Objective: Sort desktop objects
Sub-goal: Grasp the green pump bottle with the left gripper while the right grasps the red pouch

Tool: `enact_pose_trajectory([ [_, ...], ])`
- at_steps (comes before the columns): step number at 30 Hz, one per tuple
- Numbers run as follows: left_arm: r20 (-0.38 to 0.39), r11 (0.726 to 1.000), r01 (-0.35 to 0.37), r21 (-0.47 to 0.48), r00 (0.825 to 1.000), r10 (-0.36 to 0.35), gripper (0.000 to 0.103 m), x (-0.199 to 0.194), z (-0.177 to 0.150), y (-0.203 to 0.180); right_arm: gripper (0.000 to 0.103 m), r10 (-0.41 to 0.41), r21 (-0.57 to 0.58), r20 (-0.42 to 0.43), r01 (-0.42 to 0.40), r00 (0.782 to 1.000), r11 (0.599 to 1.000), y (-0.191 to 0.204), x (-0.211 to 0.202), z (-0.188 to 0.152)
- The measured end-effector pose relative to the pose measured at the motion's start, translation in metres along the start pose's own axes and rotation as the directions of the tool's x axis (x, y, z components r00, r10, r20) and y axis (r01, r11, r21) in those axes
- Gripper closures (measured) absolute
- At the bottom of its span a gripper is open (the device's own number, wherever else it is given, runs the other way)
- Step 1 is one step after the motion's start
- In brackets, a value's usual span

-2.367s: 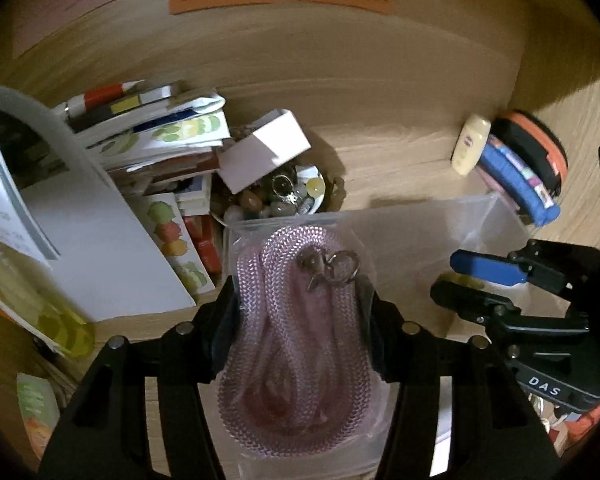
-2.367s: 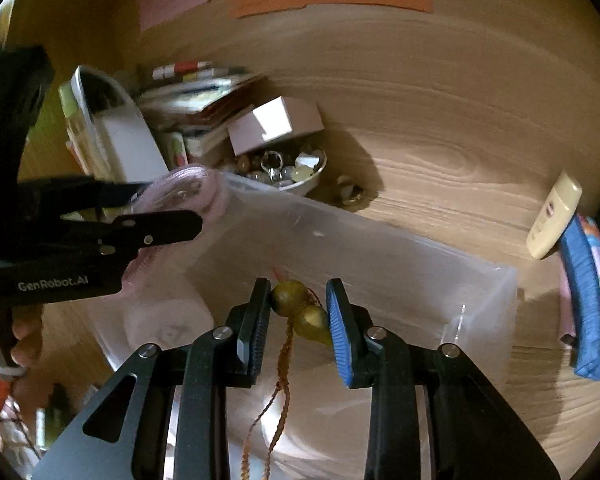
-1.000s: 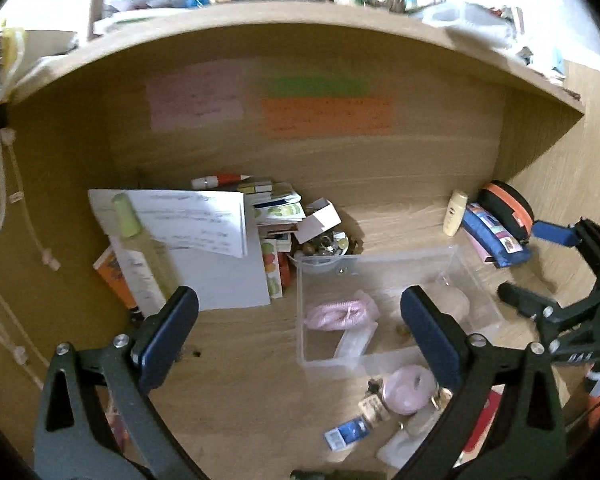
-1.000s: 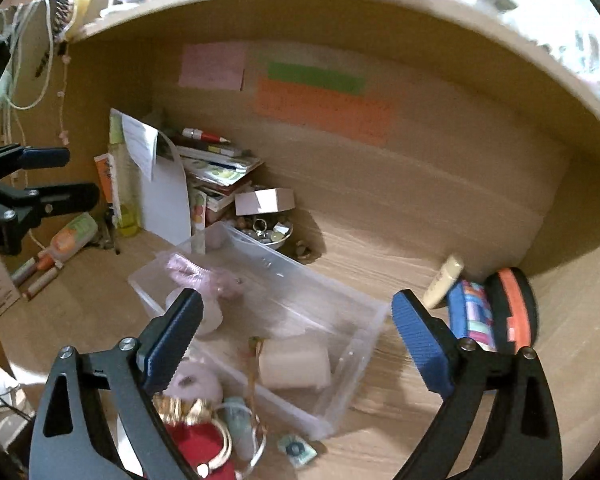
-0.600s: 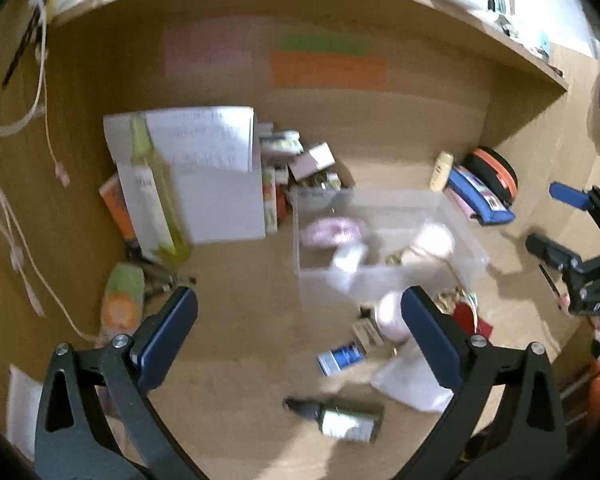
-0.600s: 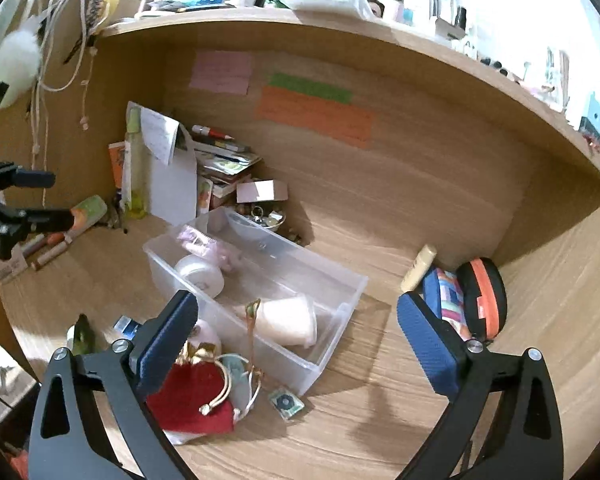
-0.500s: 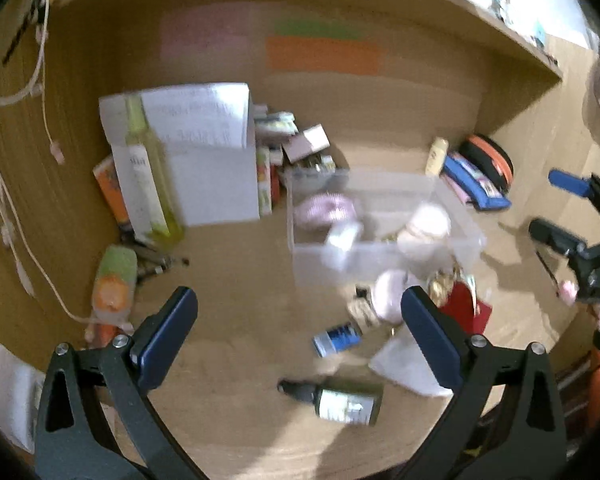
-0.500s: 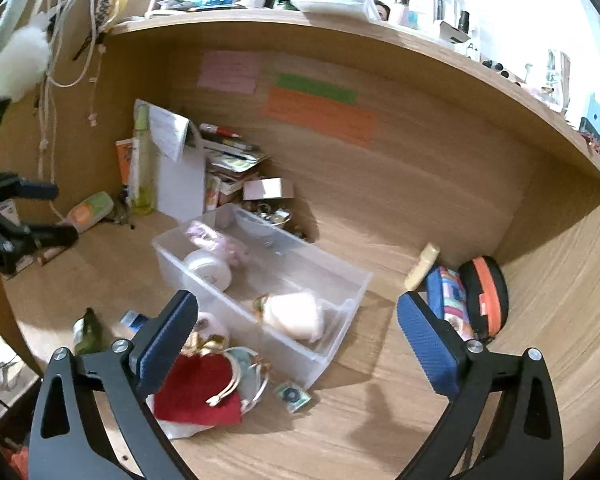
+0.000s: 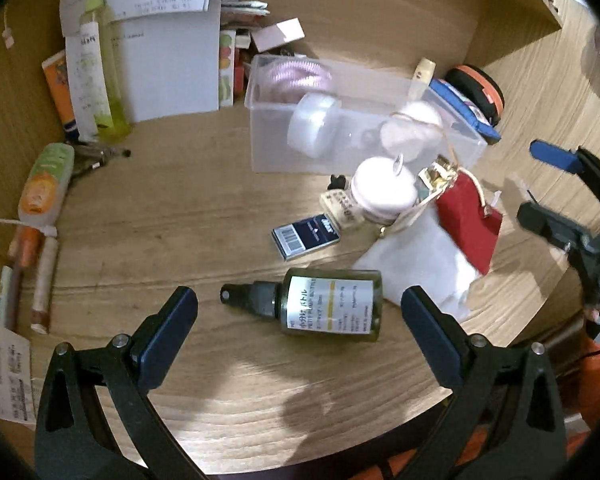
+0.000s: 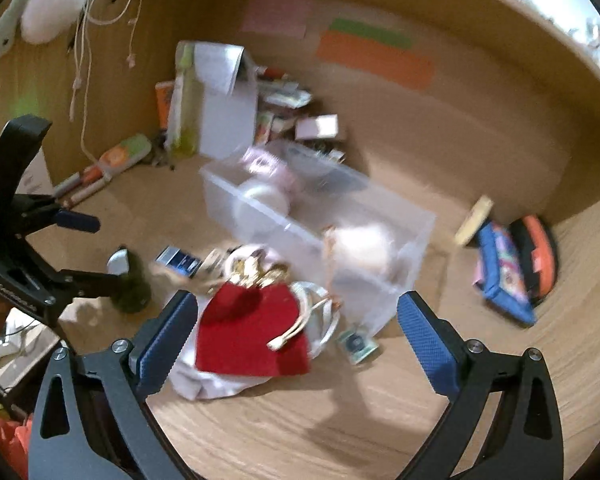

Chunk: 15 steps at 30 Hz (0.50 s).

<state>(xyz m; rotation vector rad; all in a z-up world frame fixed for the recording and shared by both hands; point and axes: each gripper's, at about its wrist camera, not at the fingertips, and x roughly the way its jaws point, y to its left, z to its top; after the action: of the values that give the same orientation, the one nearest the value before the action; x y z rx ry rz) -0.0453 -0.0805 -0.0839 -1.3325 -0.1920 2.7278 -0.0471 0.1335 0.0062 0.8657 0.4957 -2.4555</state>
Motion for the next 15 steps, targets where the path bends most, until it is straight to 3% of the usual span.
enact_pose_trajectory([
  [9,-0.07,0.996,0.05,-0.077,0.996,-0.056,0.0,0.025,-0.006,0.018,0.003,0.11,0.074,-0.097,-0.103,0.989,0.992,0.001,0.042,-0.007],
  [15,-0.031,0.999,0.018,-0.046,0.999,-0.019,0.0,0.027,-0.008,0.015,0.006,0.142,0.114,-0.092,-0.131,0.986,0.985,-0.001,0.055,-0.01],
])
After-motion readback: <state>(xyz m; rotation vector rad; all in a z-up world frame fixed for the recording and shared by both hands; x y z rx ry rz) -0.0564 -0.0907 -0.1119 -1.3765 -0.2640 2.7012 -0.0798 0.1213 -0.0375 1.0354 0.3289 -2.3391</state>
